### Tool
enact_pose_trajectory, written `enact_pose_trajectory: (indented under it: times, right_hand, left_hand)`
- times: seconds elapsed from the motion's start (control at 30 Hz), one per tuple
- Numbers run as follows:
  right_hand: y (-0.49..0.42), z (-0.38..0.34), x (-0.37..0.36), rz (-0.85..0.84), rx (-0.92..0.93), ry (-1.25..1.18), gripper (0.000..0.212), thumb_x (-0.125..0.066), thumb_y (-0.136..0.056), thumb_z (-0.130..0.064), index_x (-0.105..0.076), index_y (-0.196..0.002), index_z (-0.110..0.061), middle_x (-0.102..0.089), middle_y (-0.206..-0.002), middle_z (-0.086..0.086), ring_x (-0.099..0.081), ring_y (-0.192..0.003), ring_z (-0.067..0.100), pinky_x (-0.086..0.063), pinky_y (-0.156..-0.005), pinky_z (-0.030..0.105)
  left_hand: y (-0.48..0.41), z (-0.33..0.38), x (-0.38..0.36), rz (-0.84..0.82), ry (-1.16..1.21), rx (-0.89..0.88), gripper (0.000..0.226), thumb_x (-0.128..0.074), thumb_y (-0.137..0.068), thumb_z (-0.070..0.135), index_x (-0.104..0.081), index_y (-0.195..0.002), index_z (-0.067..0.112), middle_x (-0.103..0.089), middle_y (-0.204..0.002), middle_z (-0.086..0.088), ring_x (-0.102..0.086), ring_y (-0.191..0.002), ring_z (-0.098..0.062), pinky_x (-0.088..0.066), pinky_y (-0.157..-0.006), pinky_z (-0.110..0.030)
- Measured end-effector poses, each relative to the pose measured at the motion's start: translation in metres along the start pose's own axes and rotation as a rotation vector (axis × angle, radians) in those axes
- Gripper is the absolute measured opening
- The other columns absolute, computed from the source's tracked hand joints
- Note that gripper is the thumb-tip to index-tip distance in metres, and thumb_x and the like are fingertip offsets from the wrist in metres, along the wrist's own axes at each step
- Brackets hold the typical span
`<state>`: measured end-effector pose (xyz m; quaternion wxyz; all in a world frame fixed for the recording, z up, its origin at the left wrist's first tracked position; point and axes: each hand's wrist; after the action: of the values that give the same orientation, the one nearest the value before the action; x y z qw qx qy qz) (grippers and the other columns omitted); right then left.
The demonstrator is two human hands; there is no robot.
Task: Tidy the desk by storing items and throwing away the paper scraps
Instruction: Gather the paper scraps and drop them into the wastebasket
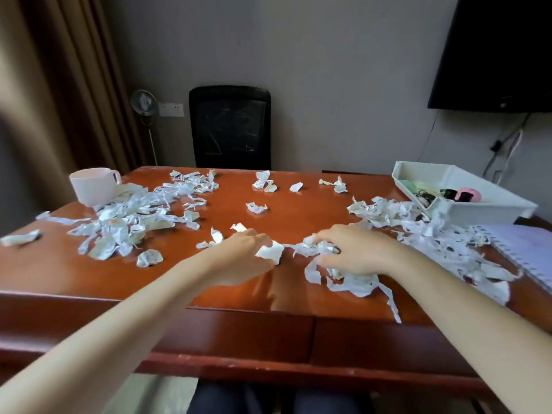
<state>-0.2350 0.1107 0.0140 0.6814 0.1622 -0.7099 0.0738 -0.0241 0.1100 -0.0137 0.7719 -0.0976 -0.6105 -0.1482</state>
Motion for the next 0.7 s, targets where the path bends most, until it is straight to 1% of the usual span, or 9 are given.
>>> enact_pose_trajectory:
  times: [0.13,0.2,0.27,0.33,0.37,0.43,0.53,0.63,0.7]
  right_hand:
    - [0.032,-0.001,-0.022,0.128,-0.129,-0.020,0.052,-0.048,-0.090,-0.049,-0.037,-0.138,-0.031,-0.041,-0.138,-0.001,-0.036,-0.129,0.023,-0.043,-0.092,0.042]
    - [0.047,0.000,-0.033,0.188,-0.203,-0.039,0.058,-0.045,-0.090,-0.055,-0.033,-0.140,-0.029,-0.036,-0.142,-0.001,-0.033,-0.132,0.023,-0.041,-0.091,0.041]
    - [0.060,0.002,-0.045,0.200,-0.253,-0.070,0.065,-0.040,-0.090,-0.059,-0.024,-0.144,-0.026,-0.027,-0.149,-0.001,-0.029,-0.136,0.022,-0.039,-0.090,0.039]
    - [0.067,0.004,-0.058,0.185,-0.253,-0.182,0.073,-0.038,-0.091,-0.060,-0.012,-0.149,-0.025,-0.015,-0.156,-0.005,-0.021,-0.142,0.021,-0.035,-0.100,0.038]
    - [0.067,0.005,-0.064,0.178,-0.245,-0.241,0.076,-0.038,-0.090,-0.060,-0.006,-0.150,-0.025,-0.008,-0.158,-0.006,-0.015,-0.144,0.020,-0.030,-0.107,0.039]
    - [0.061,0.007,-0.072,0.173,-0.249,-0.333,0.083,-0.039,-0.089,-0.062,0.002,-0.150,-0.025,0.003,-0.160,-0.003,-0.004,-0.147,0.019,-0.019,-0.115,0.041]
    - [0.043,0.007,-0.076,0.183,-0.272,-0.439,0.090,-0.042,-0.086,-0.065,0.005,-0.151,-0.023,0.011,-0.159,0.004,0.004,-0.147,0.021,-0.011,-0.117,0.042]
    - [0.022,0.009,-0.077,0.224,-0.274,-0.446,0.091,-0.046,-0.087,-0.061,0.005,-0.151,-0.022,0.011,-0.159,0.007,0.003,-0.147,0.023,-0.011,-0.117,0.040]
    - [0.010,0.012,-0.076,0.244,-0.257,-0.447,0.086,-0.048,-0.089,-0.055,0.003,-0.151,-0.023,0.007,-0.160,0.005,0.000,-0.147,0.023,-0.013,-0.117,0.041]
  left_hand:
    - [0.017,-0.003,-0.028,0.123,-0.004,0.007,0.058,-0.045,-0.094,0.045,-0.027,-0.144,0.023,-0.026,-0.152,-0.003,-0.027,-0.138,-0.023,-0.027,-0.111,-0.037]
    - [0.018,-0.002,-0.040,0.159,0.069,0.016,0.064,-0.048,-0.092,0.046,-0.023,-0.146,0.022,-0.019,-0.155,-0.004,-0.022,-0.141,-0.024,-0.024,-0.114,-0.038]
    - [0.013,0.001,-0.049,0.168,0.160,0.024,0.068,-0.049,-0.090,0.048,-0.020,-0.146,0.022,-0.012,-0.157,-0.004,-0.017,-0.144,-0.025,-0.021,-0.117,-0.039]
    - [0.004,0.005,-0.056,0.195,0.175,0.018,0.070,-0.046,-0.091,0.050,-0.017,-0.148,0.022,-0.009,-0.159,-0.006,-0.014,-0.145,-0.024,-0.019,-0.117,-0.039]
    - [-0.001,0.008,-0.058,0.216,0.163,0.012,0.070,-0.043,-0.092,0.051,-0.015,-0.148,0.021,-0.010,-0.159,-0.006,-0.013,-0.146,-0.023,-0.019,-0.117,-0.039]
    - [-0.010,0.015,-0.059,0.246,0.143,-0.018,0.067,-0.038,-0.094,0.050,-0.013,-0.149,0.020,-0.014,-0.158,-0.006,-0.016,-0.145,-0.023,-0.019,-0.118,-0.039]
    - [-0.025,0.023,-0.061,0.244,0.131,-0.084,0.067,-0.034,-0.095,0.051,-0.010,-0.150,0.019,-0.017,-0.158,-0.006,-0.018,-0.144,-0.023,-0.019,-0.117,-0.041]
    - [-0.041,0.026,-0.061,0.192,0.116,-0.145,0.072,-0.035,-0.091,0.058,-0.008,-0.150,0.026,-0.012,-0.159,-0.003,-0.014,-0.145,-0.023,-0.016,-0.118,-0.044]
    - [-0.054,0.025,-0.060,0.162,0.110,-0.183,0.073,-0.036,-0.090,0.061,-0.008,-0.149,0.030,-0.010,-0.159,0.000,-0.011,-0.146,-0.022,-0.013,-0.118,-0.047]
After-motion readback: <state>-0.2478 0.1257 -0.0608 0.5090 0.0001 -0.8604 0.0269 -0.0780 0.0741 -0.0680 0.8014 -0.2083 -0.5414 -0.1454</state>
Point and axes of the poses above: each hand's wrist, its own y-axis away from the middle knuckle, its own x-axis out of the back of the hand, z = x × y
